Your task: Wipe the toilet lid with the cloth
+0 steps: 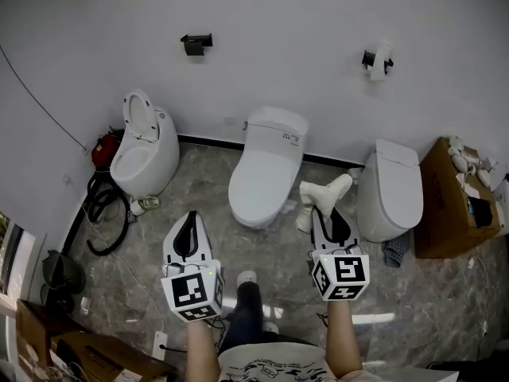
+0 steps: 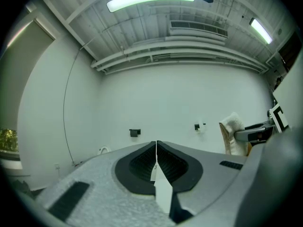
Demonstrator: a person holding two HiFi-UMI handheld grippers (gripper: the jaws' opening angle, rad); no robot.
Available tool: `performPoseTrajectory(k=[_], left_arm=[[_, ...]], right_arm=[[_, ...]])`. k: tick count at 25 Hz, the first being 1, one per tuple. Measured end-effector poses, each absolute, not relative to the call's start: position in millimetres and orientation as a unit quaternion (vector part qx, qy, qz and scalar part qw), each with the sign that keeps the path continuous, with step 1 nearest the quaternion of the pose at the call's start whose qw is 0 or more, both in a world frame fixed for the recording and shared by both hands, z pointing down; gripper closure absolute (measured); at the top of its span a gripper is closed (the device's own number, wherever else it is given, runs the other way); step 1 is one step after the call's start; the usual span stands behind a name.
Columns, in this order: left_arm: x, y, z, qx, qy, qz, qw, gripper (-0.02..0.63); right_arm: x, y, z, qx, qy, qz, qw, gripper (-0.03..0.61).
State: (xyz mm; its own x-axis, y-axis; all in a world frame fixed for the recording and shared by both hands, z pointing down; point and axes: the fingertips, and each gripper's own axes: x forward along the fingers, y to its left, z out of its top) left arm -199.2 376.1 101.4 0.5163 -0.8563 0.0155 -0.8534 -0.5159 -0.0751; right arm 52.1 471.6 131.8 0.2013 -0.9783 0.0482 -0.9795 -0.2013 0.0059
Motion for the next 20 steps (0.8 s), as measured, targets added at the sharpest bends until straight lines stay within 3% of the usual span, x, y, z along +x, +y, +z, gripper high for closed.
performPoseTrajectory(k=[20], left_arm=[[-129, 128, 103, -0.888, 0.459, -0.021, 0.025, 0.600]], right_arm=[[114, 237, 132, 0.795, -0.606, 0.023, 0.010, 0.463]])
